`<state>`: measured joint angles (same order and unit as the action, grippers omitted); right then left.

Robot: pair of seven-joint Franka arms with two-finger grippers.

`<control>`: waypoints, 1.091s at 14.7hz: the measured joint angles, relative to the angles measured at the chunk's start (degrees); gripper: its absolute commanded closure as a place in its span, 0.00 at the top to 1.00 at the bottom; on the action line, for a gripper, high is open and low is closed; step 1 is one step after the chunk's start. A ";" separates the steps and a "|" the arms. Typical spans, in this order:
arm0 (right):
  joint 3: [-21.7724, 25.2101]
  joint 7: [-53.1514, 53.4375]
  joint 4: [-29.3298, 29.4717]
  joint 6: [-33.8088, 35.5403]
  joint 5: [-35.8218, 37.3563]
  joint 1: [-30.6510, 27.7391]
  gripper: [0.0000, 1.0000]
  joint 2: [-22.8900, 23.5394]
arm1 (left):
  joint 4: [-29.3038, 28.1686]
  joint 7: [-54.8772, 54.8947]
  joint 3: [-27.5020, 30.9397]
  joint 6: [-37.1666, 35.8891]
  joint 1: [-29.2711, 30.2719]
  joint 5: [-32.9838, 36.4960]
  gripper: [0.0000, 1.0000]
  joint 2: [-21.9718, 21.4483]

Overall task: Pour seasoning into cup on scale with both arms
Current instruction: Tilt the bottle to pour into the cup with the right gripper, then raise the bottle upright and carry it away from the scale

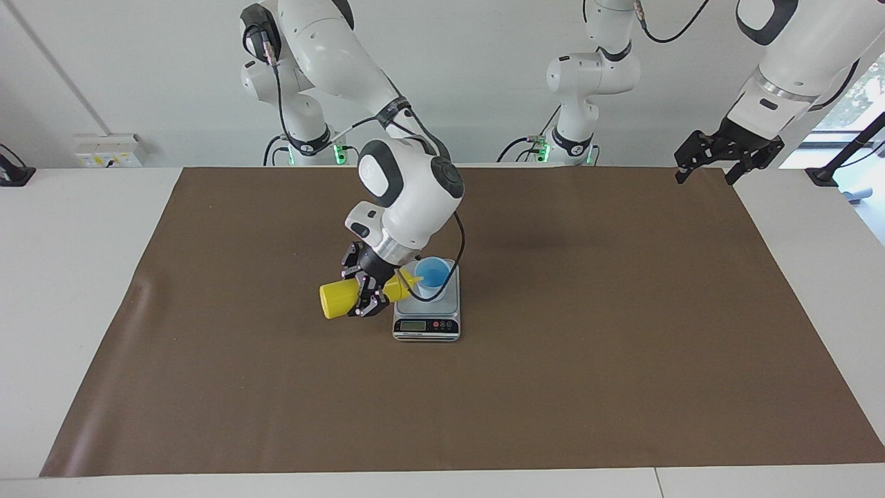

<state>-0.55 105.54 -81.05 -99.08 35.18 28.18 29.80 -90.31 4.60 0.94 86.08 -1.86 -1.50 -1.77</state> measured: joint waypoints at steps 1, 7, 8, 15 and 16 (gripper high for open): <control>0.01 0.15 0.52 0.32 -0.59 -0.04 0.00 0.02 | 0.00 0.00 0.00 0.00 0.00 0.00 1.00 0.00; 0.65 -0.07 5.67 1.05 -16.62 -6.15 0.00 -1.24 | 0.00 0.00 0.00 -0.02 0.00 0.00 1.00 0.00; 0.78 -1.42 6.07 1.04 -22.24 -9.16 0.00 -2.23 | 0.00 0.00 0.00 -0.02 0.00 0.00 1.00 0.00; 1.20 -20.32 2.81 1.96 -63.55 -35.70 0.00 -7.66 | 0.00 0.00 0.00 -0.03 0.00 0.00 1.00 0.00; 1.21 -26.24 -0.56 2.04 -69.80 -39.75 0.00 -8.68 | 0.00 0.00 0.00 -0.03 0.00 0.00 1.00 0.00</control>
<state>0.66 79.31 -81.61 -97.04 -34.61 -11.58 21.11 -90.31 4.60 0.94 86.05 -1.86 -1.50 -1.77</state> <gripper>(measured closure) 0.352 0.000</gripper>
